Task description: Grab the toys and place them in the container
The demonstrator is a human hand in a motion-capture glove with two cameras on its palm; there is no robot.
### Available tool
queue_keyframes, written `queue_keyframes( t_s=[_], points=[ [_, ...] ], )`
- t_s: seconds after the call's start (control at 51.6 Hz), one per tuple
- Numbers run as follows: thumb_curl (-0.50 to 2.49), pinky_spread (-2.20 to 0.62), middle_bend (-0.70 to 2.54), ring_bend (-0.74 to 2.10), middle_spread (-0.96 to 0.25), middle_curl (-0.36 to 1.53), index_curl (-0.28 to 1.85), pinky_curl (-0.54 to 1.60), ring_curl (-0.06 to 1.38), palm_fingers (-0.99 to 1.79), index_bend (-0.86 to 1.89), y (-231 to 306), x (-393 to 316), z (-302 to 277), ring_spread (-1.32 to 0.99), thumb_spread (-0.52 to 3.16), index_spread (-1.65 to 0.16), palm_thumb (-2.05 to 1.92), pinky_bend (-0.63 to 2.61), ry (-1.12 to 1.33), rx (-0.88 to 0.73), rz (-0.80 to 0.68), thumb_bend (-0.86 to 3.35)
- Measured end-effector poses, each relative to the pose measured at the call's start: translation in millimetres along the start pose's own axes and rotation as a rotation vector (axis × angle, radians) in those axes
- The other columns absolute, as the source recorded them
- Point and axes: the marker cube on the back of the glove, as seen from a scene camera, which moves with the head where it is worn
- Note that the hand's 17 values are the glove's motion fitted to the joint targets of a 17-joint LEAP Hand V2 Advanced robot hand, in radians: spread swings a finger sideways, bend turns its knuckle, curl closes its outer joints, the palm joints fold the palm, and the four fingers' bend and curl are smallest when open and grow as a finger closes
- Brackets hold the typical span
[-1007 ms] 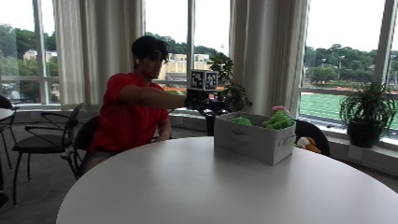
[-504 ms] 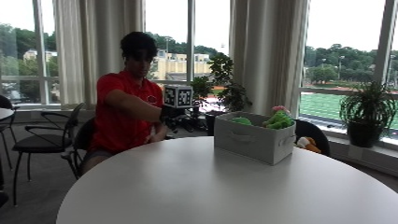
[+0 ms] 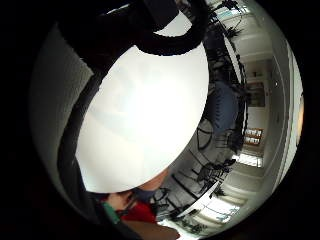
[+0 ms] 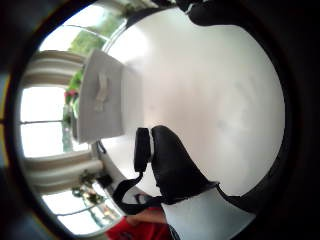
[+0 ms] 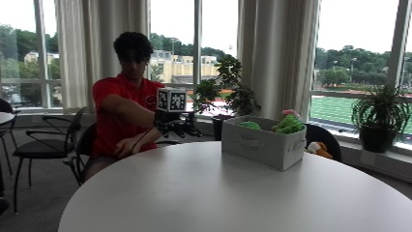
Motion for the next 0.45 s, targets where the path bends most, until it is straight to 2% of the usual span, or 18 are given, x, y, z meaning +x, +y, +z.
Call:
queue_keyframes(
  t_s=[0.097,0.232,0.446],
  points=[
    [0.25,0.08,0.14,0.18,-0.10,0.24,0.41,0.28,0.29,-0.07,0.20,-14.5,2.1,1.5,-0.05,1.14,-0.41,-0.06,0.87,0.029,0.025,0.002,-0.05],
    [0.25,0.08,0.14,0.18,-0.11,0.24,0.41,0.29,0.29,-0.08,0.19,18.9,-24.1,4.4,-0.06,1.14,-0.41,-0.06,0.86,-0.148,-0.035,-0.024,-0.05],
    [0.25,0.09,0.14,0.18,-0.10,0.23,0.42,0.30,0.29,-0.08,0.19,19.9,-10.4,-8.5,-0.06,1.14,-0.41,-0.06,0.85,-0.148,-0.019,-0.017,-0.05]
  ],
)
